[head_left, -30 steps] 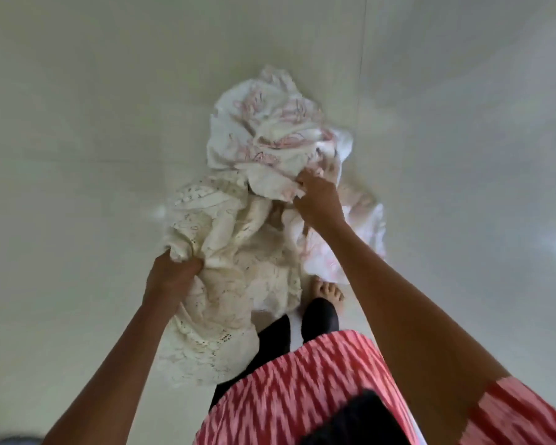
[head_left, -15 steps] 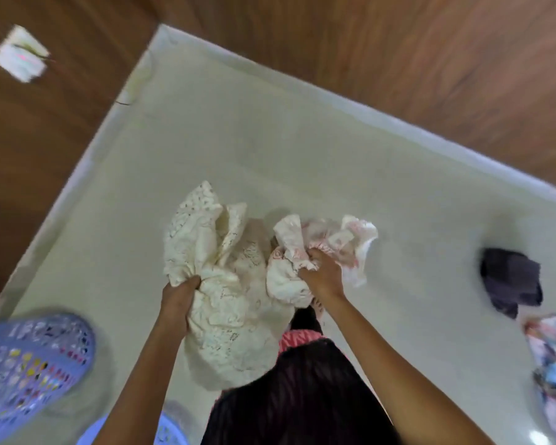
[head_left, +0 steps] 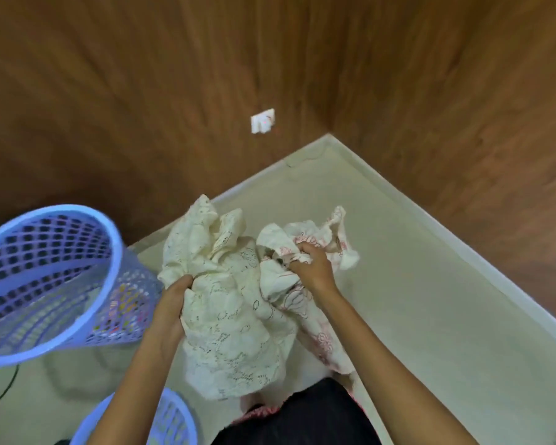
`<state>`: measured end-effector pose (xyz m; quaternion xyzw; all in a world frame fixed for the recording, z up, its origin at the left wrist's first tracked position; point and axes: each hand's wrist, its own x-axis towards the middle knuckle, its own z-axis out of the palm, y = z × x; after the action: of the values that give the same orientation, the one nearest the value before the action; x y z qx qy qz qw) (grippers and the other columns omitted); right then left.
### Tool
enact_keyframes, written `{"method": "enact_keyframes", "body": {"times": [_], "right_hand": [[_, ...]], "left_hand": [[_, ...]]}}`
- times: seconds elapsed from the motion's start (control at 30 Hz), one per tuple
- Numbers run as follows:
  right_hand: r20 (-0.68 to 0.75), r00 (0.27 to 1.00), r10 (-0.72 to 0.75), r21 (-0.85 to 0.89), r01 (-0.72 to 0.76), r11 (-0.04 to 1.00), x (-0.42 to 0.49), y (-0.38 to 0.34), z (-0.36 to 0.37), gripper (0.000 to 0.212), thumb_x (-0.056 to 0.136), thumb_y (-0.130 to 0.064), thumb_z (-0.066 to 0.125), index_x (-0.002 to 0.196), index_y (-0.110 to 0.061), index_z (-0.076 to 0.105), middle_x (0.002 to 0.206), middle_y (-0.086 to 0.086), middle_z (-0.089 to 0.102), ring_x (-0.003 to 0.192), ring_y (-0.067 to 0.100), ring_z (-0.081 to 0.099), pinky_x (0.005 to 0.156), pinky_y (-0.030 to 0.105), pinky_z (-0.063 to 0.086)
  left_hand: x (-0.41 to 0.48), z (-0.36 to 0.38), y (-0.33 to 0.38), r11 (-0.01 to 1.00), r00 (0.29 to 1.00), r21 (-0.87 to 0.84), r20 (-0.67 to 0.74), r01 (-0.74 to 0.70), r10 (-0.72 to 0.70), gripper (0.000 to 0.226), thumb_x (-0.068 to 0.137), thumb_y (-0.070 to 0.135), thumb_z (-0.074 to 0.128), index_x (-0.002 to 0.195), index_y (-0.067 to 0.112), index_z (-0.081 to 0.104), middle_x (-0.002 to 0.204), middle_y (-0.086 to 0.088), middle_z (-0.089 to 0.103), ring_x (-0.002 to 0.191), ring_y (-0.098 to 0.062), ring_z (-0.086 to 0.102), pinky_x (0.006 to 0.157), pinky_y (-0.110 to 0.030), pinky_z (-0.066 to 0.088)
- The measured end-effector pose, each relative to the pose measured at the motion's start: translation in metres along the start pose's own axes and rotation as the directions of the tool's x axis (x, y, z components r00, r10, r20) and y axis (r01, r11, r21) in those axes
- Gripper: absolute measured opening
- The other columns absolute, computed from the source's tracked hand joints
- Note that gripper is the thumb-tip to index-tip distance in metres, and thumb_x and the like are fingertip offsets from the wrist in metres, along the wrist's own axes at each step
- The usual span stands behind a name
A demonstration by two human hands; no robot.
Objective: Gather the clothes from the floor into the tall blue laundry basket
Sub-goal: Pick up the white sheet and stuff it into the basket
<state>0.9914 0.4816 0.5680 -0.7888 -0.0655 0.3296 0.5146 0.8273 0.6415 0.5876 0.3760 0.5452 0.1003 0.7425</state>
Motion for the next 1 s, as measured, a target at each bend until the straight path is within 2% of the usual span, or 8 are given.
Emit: {"method": "enact_keyframes", "body": {"times": [0.1,0.2,0.33,0.47,0.6,0.7,0.9,1.0], "right_hand": [[0.048,0.995,-0.088,0.03,0.087,0.996,0.004,-0.042,0.052,0.036,0.075,-0.009,0.064,0.111,-0.008,0.064,0.113,0.009,0.063,0.105,0.024,0.058,0.087,0.032,0.046],[0.161,0.964,-0.212,0.065,0.204,0.977,-0.003,-0.093,0.116,0.023,0.075,-0.006,0.061,0.097,-0.011,0.065,0.094,0.002,0.061,0.09,0.019,0.056,0.081,0.033,0.047],[0.286,0.909,-0.303,0.145,0.272,0.951,-0.001,-0.148,0.183,0.023,0.079,-0.005,0.061,0.095,-0.02,0.063,0.092,-0.004,0.061,0.092,0.02,0.059,0.081,0.035,0.05],[0.39,0.865,-0.316,0.186,0.262,0.947,0.011,-0.183,0.25,0.025,0.075,-0.009,0.066,0.092,-0.027,0.064,0.09,-0.013,0.061,0.092,0.019,0.059,0.076,0.034,0.049],[0.477,0.82,-0.315,0.164,0.27,0.949,0.037,-0.201,0.31,0.024,0.077,-0.006,0.064,0.084,-0.028,0.065,0.09,-0.009,0.063,0.091,0.02,0.06,0.074,0.03,0.047],[0.528,0.799,-0.288,0.122,0.264,0.957,0.055,-0.213,0.348,0.023,0.071,-0.005,0.061,0.084,-0.023,0.064,0.081,-0.005,0.061,0.082,0.019,0.058,0.066,0.026,0.045],[0.577,0.785,-0.228,0.001,0.278,0.961,0.094,-0.226,0.404,0.019,0.055,-0.011,0.05,0.068,-0.022,0.058,0.071,-0.001,0.055,0.072,0.018,0.051,0.06,0.026,0.039],[0.609,0.774,-0.171,-0.062,0.261,0.963,0.104,-0.22,0.426,0.017,0.055,-0.011,0.05,0.067,-0.02,0.057,0.071,0.0,0.055,0.069,0.016,0.05,0.061,0.026,0.04]], "left_hand": [[-0.008,-0.045,0.034,0.984,0.998,-0.168,-0.01,-0.057,0.057,0.022,0.093,0.016,0.042,0.087,0.013,0.063,0.065,-0.002,0.072,0.058,-0.012,0.069,0.057,-0.026,0.054],[-0.024,-0.106,0.077,0.941,0.987,-0.303,-0.11,-0.148,0.12,0.023,0.093,0.018,0.041,0.095,0.015,0.064,0.063,-0.002,0.073,0.073,-0.019,0.067,0.068,-0.033,0.047],[-0.043,-0.166,0.129,0.877,0.919,-0.33,-0.305,-0.35,0.252,0.022,0.089,0.016,0.043,0.094,0.014,0.065,0.075,-0.003,0.073,0.083,-0.018,0.063,0.063,-0.03,0.05],[-0.04,-0.222,0.167,0.814,0.826,-0.329,-0.483,-0.478,0.29,0.018,0.09,0.021,0.047,0.081,0.016,0.061,0.05,0.006,0.067,0.062,-0.01,0.063,0.047,-0.02,0.049],[0.002,-0.281,0.184,0.774,0.791,-0.378,-0.561,-0.508,0.245,0.014,0.086,0.021,0.052,0.092,0.015,0.063,0.084,-0.002,0.065,0.078,-0.016,0.062,0.065,-0.029,0.049],[0.037,-0.311,0.185,0.81,0.789,-0.354,-0.581,-0.467,0.201,0.016,0.087,0.02,0.049,0.09,0.016,0.064,0.09,-0.005,0.065,0.083,-0.02,0.062,0.078,-0.033,0.052],[0.114,-0.35,0.177,0.855,0.857,-0.416,-0.511,-0.31,0.062,0.02,0.09,0.005,0.048,0.105,0.007,0.061,0.077,-0.005,0.073,0.063,-0.016,0.069,0.062,-0.029,0.06],[0.134,-0.356,0.171,0.941,0.923,-0.316,-0.384,-0.121,-0.01,0.037,0.089,0.006,0.053,0.124,0.014,0.051,0.106,-0.008,0.059,0.083,-0.017,0.061,0.063,-0.028,0.054]]}}
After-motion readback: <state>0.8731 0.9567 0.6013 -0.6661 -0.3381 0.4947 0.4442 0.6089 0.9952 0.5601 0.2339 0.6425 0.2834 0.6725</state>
